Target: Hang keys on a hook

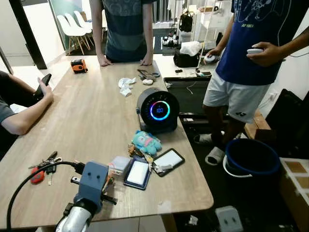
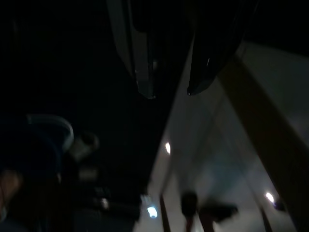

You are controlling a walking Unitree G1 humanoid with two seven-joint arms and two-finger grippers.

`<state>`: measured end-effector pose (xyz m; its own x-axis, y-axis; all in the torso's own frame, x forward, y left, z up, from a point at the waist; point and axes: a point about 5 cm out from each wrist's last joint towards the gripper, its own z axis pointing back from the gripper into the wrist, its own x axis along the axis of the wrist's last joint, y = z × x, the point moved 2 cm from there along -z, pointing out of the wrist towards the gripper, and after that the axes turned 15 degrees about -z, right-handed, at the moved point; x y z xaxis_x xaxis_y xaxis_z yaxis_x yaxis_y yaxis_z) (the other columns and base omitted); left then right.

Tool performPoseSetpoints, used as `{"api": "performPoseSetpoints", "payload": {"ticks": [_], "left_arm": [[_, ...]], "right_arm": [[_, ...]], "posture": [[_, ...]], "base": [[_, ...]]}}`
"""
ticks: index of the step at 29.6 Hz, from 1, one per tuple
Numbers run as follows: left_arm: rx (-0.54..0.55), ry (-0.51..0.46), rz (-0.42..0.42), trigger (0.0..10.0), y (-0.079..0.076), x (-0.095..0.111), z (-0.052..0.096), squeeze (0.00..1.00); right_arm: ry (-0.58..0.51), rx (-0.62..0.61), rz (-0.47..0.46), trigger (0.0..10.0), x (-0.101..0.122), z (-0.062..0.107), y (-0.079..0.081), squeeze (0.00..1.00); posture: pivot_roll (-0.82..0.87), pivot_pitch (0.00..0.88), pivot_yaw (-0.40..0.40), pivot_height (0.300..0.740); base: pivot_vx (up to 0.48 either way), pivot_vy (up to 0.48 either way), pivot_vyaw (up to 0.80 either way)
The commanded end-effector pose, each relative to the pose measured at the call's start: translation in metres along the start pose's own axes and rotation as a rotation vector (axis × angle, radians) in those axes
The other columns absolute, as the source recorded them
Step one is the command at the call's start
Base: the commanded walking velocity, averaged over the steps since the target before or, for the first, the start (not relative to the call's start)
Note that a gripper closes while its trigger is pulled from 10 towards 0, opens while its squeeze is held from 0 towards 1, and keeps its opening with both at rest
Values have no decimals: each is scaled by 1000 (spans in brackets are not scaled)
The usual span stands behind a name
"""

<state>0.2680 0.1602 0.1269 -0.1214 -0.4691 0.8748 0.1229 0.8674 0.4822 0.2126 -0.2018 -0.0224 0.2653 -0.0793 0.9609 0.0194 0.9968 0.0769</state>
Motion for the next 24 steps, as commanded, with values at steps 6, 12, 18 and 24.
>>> {"api": "performPoseSetpoints", "payload": {"ticks": [6,12,18,24], "left_arm": [[-12,-14,-14,10000,0,3,-2,0],[-42,-35,-14,10000,-5,6,-10,0],[-52,-42,-14,10000,-7,7,-12,0],[-54,-44,-10,10000,-6,9,-13,0]], "right_arm": [[-24,-139,-45,10000,1,23,-20,0],[-205,-284,15,10000,51,32,-54,0],[-317,-278,68,10000,89,27,-59,0],[-392,-184,81,10000,121,9,-42,0]], "posture": [[8,130,99,740],[-29,132,115,740],[-32,126,117,740],[-17,120,117,740]], "base": [[0,0,0],[0,0,0],[0,0,0],[0,0,0]]}}
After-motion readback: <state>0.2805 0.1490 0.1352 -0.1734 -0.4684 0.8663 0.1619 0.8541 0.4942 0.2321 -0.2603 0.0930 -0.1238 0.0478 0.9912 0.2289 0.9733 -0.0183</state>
